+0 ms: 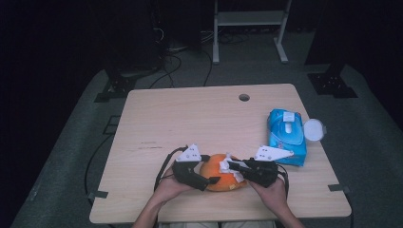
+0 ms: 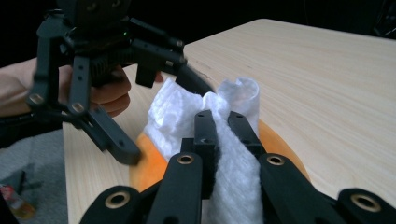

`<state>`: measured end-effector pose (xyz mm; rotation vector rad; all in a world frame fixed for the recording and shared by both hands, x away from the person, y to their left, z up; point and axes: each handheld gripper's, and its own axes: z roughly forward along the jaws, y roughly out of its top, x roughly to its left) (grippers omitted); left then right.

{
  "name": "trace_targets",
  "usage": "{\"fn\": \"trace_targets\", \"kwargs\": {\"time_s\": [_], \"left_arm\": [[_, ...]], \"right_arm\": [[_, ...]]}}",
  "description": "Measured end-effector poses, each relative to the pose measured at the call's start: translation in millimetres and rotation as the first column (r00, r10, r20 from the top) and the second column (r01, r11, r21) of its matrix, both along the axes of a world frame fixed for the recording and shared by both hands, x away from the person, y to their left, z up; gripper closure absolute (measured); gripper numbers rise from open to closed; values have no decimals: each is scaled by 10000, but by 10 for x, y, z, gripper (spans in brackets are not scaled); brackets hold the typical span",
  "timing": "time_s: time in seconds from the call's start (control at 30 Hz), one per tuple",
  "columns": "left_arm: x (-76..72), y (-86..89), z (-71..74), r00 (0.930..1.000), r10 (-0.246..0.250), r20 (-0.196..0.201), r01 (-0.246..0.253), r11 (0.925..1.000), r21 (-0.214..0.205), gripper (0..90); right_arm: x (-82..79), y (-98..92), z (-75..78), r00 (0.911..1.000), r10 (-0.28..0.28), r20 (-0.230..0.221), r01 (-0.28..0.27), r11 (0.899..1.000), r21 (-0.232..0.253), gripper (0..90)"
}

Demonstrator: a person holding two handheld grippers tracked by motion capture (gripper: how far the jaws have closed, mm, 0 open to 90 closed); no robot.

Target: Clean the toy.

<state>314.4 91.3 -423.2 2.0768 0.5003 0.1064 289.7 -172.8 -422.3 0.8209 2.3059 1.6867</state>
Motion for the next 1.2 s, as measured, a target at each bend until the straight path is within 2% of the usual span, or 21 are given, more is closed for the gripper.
{"fn": "trace_targets", "kwargs": {"time_s": [0.03,0.1,0.17,0.23,0.3,0.37,0.43,0.47,0.5,0.53,0.6,0.73,0.77,0.8,0.87,0.93,1.0,1.03,1.07,1.13,1.2], "left_arm": [[10,-20,-25,9999,-34,-106,35,10000,89,83],[-14,-21,-54,9998,-114,138,110,9996,253,187],[-18,14,-43,9996,-204,171,197,9992,356,256],[-19,56,-63,9994,-351,79,348,9987,360,279],[-21,74,-57,9988,-473,86,470,9985,291,268],[-4,38,-34,9993,-372,68,371,9991,227,153],[30,-16,-48,9991,-366,-221,374,9986,368,50],[35,-27,-63,9985,-455,-306,467,9981,406,52],[23,-22,-77,9987,-476,-196,482,9982,358,104],[5,-10,-76,9992,-407,-3,407,9982,449,177],[-5,41,-49,9997,-195,143,187,9987,482,304],[54,151,-47,9977,642,224,-646,9977,199,334],[72,177,-47,9960,864,228,-868,9961,170,334],[87,197,-56,9962,865,142,-866,9962,106,334],[79,200,-70,9975,694,157,-697,9975,153,336],[76,218,-77,9982,581,120,-584,9981,190,336],[81,241,-91,9990,441,24,-441,9989,125,336],[76,239,-93,9993,361,56,-361,9993,96,336],[69,232,-91,9995,288,123,-289,9995,122,336],[44,195,-84,9994,87,344,-95,9997,212,335],[11,143,-75,9979,-113,631,88,9992,385,328]], "right_arm": [[5,-7,-10,10000,23,-25,-23,10000,30,828],[0,-7,-7,10000,-7,65,7,9999,-127,828],[15,-53,-10,9998,-173,58,174,9997,-177,828],[54,-137,-50,9982,-601,-85,600,9980,-192,828],[96,-228,-107,9940,-1049,-314,1040,9942,-288,828],[94,-250,-135,9924,-1100,-554,1099,9939,-59,828],[55,-178,-108,9955,-857,-402,859,9963,25,828],[25,-121,-73,9980,-568,-271,572,9982,157,828],[7,-93,-52,9989,-438,-183,440,9989,147,828],[-8,-68,-32,9996,-284,-69,285,9995,140,828],[-4,-92,-39,9992,-386,-83,387,9992,115,828],[80,-242,-151,9931,-995,-617,1000,9950,50,829],[83,-245,-168,9924,-981,-749,992,9950,117,829],[78,-229,-179,9929,-884,-797,901,9958,187,828],[44,-132,-147,9969,-530,-589,546,9982,257,828],[38,-84,-126,9981,-445,-430,451,9989,140,828],[82,-122,-173,9959,-620,-658,636,9977,226,829],[120,-168,-221,9923,-914,-840,927,9956,128,829],[149,-206,-261,9883,-1171,-979,1170,9931,-63,829],[184,-251,-327,9811,-1307,-1425,1339,9909,132,829],[153,-195,-287,9854,-1197,-1210,1223,9924,142,828]]}}
